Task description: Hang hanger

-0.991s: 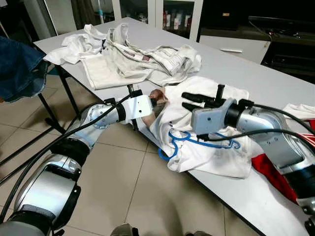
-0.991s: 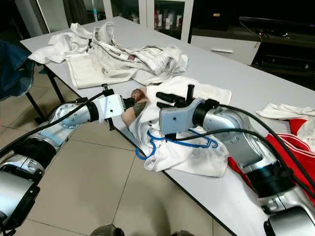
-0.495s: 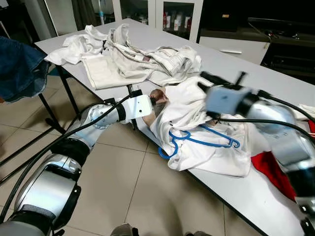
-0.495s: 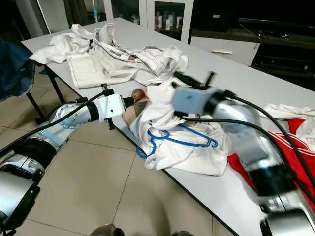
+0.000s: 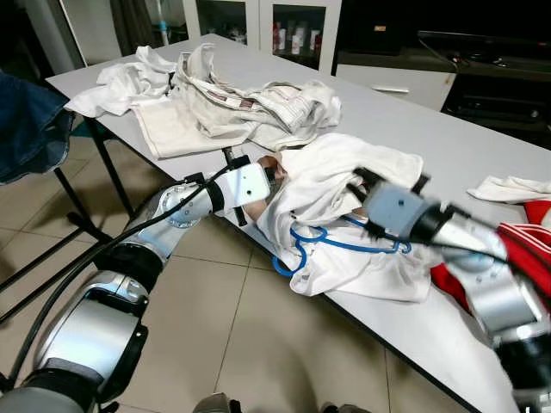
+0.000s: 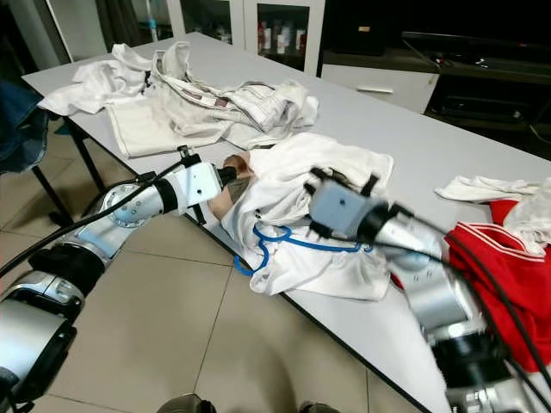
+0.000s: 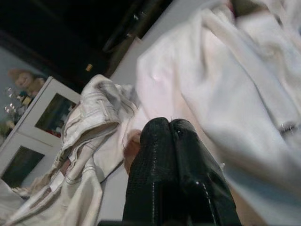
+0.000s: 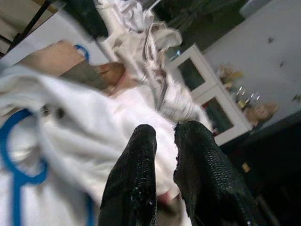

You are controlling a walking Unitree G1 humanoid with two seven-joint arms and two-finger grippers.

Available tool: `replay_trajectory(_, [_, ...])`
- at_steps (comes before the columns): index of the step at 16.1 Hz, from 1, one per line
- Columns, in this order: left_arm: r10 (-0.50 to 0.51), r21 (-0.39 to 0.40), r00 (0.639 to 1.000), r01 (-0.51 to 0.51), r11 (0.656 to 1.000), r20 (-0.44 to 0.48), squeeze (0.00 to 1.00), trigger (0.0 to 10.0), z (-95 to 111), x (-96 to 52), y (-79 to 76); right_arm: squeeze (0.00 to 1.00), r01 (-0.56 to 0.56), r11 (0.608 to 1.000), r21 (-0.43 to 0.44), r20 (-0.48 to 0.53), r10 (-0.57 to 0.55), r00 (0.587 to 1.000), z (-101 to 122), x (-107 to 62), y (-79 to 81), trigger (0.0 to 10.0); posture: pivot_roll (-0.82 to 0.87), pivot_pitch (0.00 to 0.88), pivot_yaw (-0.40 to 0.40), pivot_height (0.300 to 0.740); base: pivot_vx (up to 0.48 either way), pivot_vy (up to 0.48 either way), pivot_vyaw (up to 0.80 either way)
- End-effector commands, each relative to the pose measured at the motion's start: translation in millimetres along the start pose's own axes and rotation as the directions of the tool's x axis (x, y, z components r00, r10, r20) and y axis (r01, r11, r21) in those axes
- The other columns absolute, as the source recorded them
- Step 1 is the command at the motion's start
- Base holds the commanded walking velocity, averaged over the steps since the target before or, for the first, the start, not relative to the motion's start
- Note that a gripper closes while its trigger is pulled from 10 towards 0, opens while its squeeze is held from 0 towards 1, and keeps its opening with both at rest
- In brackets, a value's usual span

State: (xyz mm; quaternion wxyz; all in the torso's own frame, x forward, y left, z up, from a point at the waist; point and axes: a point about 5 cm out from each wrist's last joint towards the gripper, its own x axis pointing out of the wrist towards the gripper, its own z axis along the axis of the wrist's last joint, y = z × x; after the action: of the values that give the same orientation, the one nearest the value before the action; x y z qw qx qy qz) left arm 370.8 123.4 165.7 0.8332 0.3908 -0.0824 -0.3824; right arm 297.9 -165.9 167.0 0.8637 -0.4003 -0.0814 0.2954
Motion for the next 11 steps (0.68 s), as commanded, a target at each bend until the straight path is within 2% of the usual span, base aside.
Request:
replay_trajectory(1, [0.041, -0.06, 0.999, -0.04, 0.997, 0.024, 0.0, 10.0, 0.5, -3.0, 6.9, 0.0, 0.02, 1.0, 0.014, -0.011, -0.02, 1.0, -4.0, -3.7, 1.8, 10.0, -0.02, 0.0, 0.022, 0.723, 0.0, 0.0, 0.0])
replay_trajectory(4, [0.046, -0.045, 0.999, -0.046, 0.998, 0.001, 0.0, 10.0, -4.0, -6.3, 8.5, 0.0, 0.011, 1.0, 0.021, -0.043, -0.01, 0.999, -9.9, -6.0, 9.3, 10.0, -0.02, 0.0, 0.026, 0.723, 0.0, 0.0, 0.0])
replay_trajectory(11, [0.04, -0.032, 0.999, -0.04, 0.999, 0.014, 0.0, 10.0, -0.2, -3.7, 9.1, 0.0, 0.042, 0.999, 0.011, -0.025, -0.041, 0.999, -3.9, 2.1, 5.2, 10.0, -0.01, 0.0, 0.027, 0.723, 0.0, 0.0, 0.0])
